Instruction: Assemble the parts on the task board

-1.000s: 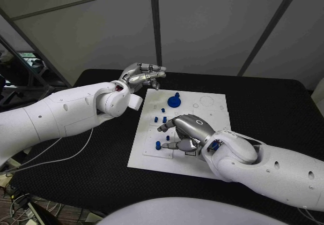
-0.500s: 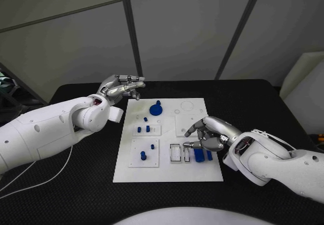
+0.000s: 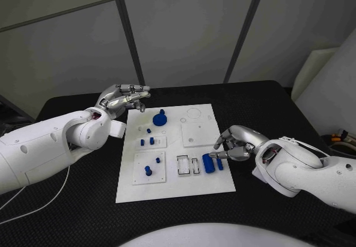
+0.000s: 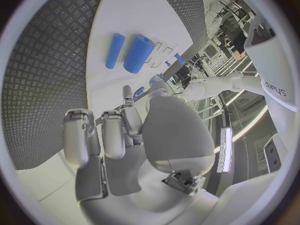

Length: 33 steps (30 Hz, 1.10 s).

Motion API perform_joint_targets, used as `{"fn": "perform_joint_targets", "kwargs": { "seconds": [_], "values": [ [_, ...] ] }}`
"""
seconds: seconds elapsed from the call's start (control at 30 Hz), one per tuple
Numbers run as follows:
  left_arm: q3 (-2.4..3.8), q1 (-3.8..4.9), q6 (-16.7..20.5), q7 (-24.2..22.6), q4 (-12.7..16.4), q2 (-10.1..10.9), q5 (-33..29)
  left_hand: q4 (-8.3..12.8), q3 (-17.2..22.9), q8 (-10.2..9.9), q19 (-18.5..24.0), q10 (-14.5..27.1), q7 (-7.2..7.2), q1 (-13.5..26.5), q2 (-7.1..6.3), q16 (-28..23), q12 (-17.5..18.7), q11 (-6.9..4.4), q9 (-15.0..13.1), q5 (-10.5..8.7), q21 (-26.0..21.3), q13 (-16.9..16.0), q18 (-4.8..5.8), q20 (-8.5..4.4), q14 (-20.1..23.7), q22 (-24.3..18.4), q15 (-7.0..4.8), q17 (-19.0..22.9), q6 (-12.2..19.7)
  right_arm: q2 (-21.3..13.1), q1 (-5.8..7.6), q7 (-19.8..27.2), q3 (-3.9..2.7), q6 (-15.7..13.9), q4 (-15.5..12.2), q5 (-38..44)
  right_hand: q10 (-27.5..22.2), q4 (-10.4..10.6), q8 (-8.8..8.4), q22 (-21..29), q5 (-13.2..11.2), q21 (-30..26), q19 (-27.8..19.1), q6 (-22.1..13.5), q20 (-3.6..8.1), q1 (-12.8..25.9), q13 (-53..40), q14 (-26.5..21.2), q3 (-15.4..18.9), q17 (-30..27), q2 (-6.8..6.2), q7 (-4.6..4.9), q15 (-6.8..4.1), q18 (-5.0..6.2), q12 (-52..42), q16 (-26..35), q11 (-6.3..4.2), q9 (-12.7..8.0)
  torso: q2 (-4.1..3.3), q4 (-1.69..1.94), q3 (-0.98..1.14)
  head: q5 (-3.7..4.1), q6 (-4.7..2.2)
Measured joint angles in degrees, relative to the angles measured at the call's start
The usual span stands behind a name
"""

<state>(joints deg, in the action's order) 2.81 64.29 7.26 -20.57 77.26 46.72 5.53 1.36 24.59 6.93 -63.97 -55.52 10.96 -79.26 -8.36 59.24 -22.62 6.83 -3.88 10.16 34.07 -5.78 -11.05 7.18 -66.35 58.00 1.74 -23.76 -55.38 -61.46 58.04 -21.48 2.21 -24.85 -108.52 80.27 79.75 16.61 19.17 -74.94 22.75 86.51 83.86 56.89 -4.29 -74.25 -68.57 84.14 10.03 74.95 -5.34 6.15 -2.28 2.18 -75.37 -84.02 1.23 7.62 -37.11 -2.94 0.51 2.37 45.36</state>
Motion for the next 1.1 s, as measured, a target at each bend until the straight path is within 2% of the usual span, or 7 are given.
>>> {"fn": "perform_joint_targets", "kwargs": {
  "seconds": [0.27,0.53,1.1],
  "values": [
    [0.00,-0.13,-0.05,0.00,0.19,0.28,0.00,0.00,0.00,0.00,0.00,0.00,0.00,0.00,0.00,0.00,0.00,0.00,0.00,0.00,0.00,0.00,0.00,0.00,0.00,-0.06,0.00,0.00,0.00,1.04,-2.09,-4.13,0.06,3.71,-0.16,2.23,0.00,0.22,0.42,0.01,0.00,0.22,0.00,0.00,0.00,0.00,-0.33,0.00,0.22,-0.01,0.00,0.00,0.00,0.00,0.00,0.00,0.00,0.10,0.02,-0.04,-0.04,0.29,0.43],
    [0.00,-0.14,-0.11,0.00,0.23,0.39,0.00,0.00,0.00,0.00,0.00,0.00,0.00,0.00,0.00,0.00,0.00,0.00,0.00,0.00,0.00,0.00,0.00,0.00,0.00,-0.06,0.00,-0.01,0.00,2.48,-2.47,-5.75,-0.05,5.02,-0.01,3.31,-0.01,0.13,0.77,0.01,0.00,0.22,0.00,-0.20,0.00,0.00,-0.11,0.00,0.44,-0.01,0.00,-0.20,0.00,0.01,0.00,0.01,0.00,0.21,-0.02,-0.13,-0.07,0.09,0.77],
    [-0.01,-0.16,-0.24,0.00,0.26,0.53,0.00,0.00,0.00,0.00,0.00,0.00,0.00,0.00,0.00,0.00,0.00,0.00,0.00,0.00,0.00,0.00,0.00,0.00,0.00,-0.05,0.00,0.04,0.00,5.37,-3.05,-6.30,-0.28,5.57,1.63,4.20,0.21,0.18,1.94,0.02,1.22,0.22,0.21,-0.19,0.22,0.53,-1.34,-0.20,0.49,-0.02,0.54,-0.19,-0.19,0.01,-0.21,0.01,-0.22,0.70,-0.09,-0.13,-0.18,0.01,1.31]
  ]
}}
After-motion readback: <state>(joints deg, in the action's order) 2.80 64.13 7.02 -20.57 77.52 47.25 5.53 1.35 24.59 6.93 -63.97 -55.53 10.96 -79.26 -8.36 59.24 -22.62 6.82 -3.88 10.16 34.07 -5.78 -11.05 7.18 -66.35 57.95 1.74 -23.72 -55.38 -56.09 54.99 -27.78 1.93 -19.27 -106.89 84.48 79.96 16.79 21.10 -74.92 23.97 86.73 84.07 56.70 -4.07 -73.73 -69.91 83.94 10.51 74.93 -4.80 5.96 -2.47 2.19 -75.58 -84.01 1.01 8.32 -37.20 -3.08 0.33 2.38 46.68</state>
